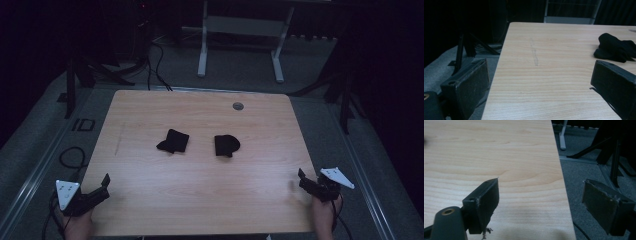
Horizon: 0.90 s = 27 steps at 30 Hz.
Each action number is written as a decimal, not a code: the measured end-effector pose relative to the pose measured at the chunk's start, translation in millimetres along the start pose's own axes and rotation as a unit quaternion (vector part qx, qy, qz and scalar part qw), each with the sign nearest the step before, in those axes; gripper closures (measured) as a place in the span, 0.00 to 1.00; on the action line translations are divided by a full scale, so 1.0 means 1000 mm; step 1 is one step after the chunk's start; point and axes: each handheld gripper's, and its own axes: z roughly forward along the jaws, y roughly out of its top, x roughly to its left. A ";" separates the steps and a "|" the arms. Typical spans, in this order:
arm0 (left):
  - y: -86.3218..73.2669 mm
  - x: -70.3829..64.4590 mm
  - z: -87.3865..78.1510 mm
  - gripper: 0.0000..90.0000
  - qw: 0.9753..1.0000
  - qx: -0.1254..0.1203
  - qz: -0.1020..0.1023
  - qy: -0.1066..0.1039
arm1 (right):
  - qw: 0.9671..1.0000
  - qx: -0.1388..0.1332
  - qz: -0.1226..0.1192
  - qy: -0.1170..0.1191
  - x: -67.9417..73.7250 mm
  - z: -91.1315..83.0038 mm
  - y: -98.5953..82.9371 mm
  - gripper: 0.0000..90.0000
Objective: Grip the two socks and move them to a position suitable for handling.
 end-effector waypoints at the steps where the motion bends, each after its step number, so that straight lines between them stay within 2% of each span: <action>1: 0.000 0.000 0.000 0.03 1.000 0.000 0.000 -0.001 | 1.000 0.004 0.000 0.006 0.000 0.001 0.000 0.15; 5: 0.002 0.000 -0.001 0.03 1.000 -0.013 -0.008 -0.004 | 0.999 0.015 0.000 0.033 -0.001 0.003 0.002 0.14; 8: 0.003 -0.003 -0.002 0.03 1.000 -0.012 0.004 -0.002 | 0.996 0.041 -0.009 0.073 0.001 0.007 0.006 0.15; 10: 0.003 -0.006 -0.002 0.03 1.000 -0.012 0.011 -0.009 | 0.995 0.041 -0.021 0.088 0.007 0.006 0.009 0.16; 14: 0.004 -0.014 -0.002 0.03 0.999 -0.014 0.026 -0.027 | 0.990 0.052 -0.053 0.124 0.023 0.006 0.020 0.16; 17: 0.005 -0.018 -0.002 0.03 0.999 -0.013 0.027 -0.037 | 0.987 0.051 -0.066 0.139 0.036 0.006 0.030 0.16; 21: 0.005 -0.022 -0.001 0.03 0.998 -0.009 0.018 -0.054 | 0.982 0.049 -0.059 0.173 0.050 0.010 0.043 0.15; 24: 0.005 -0.028 0.000 0.03 0.998 -0.004 0.021 -0.065 | 0.980 0.056 -0.056 0.181 0.064 0.018 0.053 0.14; 25: 0.005 -0.030 0.000 0.03 0.997 -0.004 0.025 -0.069 | 0.978 0.054 -0.060 0.191 0.070 0.021 0.056 0.14; 27: 0.006 -0.036 0.001 0.03 0.997 -0.002 0.035 -0.075 | 0.972 0.057 -0.062 0.218 0.081 0.028 0.061 0.13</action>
